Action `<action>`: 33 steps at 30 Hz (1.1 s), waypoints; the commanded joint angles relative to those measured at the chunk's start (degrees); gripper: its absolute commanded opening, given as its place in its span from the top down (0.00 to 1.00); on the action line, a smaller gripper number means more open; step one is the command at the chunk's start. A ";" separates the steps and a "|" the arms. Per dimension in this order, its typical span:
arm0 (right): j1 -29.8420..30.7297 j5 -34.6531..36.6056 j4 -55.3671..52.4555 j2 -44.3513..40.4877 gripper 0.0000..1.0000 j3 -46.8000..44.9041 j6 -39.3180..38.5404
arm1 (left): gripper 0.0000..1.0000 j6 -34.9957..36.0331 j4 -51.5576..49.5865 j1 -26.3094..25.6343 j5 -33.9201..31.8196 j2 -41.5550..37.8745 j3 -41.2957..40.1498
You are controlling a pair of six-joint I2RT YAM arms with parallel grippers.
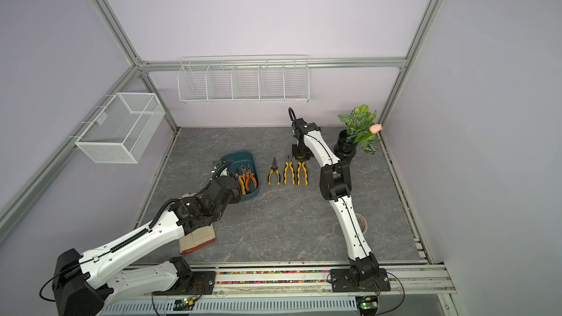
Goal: Take the pliers out of the storage box
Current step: Place the pliers at the center of the board.
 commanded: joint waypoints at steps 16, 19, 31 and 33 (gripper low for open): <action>-0.70 0.66 -2.13 1.79 0.56 3.74 0.80 | 0.37 -1.65 -1.31 0.36 -0.65 -1.00 -0.74; -0.73 0.11 -2.49 1.64 0.47 3.92 0.43 | 0.37 -1.60 -1.66 0.28 -0.75 -1.22 -0.63; 1.18 -1.72 -2.01 -13.00 0.40 -1.81 -1.83 | 0.41 -0.44 -3.84 6.37 5.50 4.99 2.12; 2.15 -1.64 1.52 -19.20 0.40 -9.49 -1.88 | 0.41 0.29 -3.57 9.22 8.40 6.66 2.63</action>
